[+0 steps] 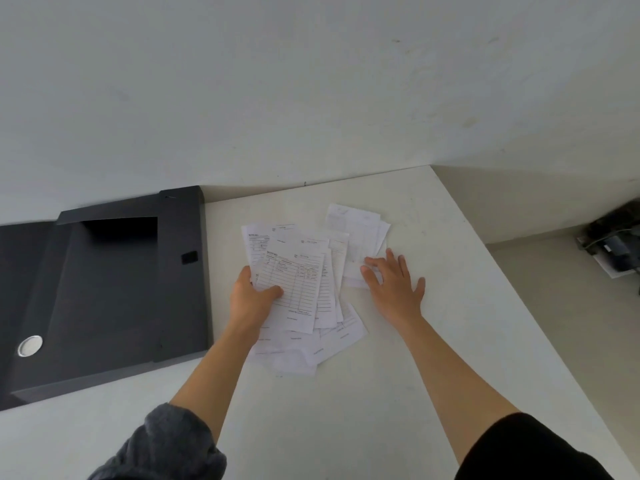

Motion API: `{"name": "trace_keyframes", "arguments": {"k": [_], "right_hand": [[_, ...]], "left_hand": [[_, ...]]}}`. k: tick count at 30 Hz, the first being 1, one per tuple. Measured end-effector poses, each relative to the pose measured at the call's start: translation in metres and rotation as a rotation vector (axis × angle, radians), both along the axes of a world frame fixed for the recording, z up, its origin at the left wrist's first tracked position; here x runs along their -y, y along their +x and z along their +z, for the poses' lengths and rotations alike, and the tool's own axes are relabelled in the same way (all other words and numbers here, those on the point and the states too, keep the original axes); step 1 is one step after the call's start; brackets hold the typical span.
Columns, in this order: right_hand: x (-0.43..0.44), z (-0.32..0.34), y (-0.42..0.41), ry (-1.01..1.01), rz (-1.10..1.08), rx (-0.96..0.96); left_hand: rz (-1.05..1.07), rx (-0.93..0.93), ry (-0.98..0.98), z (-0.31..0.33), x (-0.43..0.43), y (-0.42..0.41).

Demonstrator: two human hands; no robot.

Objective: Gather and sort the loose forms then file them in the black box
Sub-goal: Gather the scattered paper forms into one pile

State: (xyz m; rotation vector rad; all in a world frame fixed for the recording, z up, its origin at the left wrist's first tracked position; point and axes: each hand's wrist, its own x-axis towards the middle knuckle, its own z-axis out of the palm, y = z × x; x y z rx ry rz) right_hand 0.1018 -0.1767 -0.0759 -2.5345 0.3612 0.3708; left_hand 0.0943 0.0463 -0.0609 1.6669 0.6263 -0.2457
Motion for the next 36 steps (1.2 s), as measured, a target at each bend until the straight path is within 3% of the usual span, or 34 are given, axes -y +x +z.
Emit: {"name": "trace_keyframes", "arguments": {"k": [5, 8, 13, 22, 36], "right_hand": [[-0.003, -0.001, -0.015, 0.146, -0.053, 0.089], [-0.007, 0.0, -0.008, 0.202, -0.193, 0.212], [-0.025, 0.017, 0.023, 0.645, -0.468, 0.217], [-0.029, 0.009, 0.032, 0.546, -0.577, 0.12], [-0.016, 0.016, 0.025, 0.622, -0.438, 0.006]], "left_hand": [[0.009, 0.003, -0.014, 0.001, -0.007, 0.003], [-0.028, -0.021, -0.027, 0.001, -0.011, 0.003], [-0.096, -0.06, -0.007, -0.001, -0.013, 0.004], [-0.084, -0.071, -0.016, -0.004, -0.014, 0.002], [-0.02, -0.063, -0.094, 0.003, -0.016, -0.004]]}}
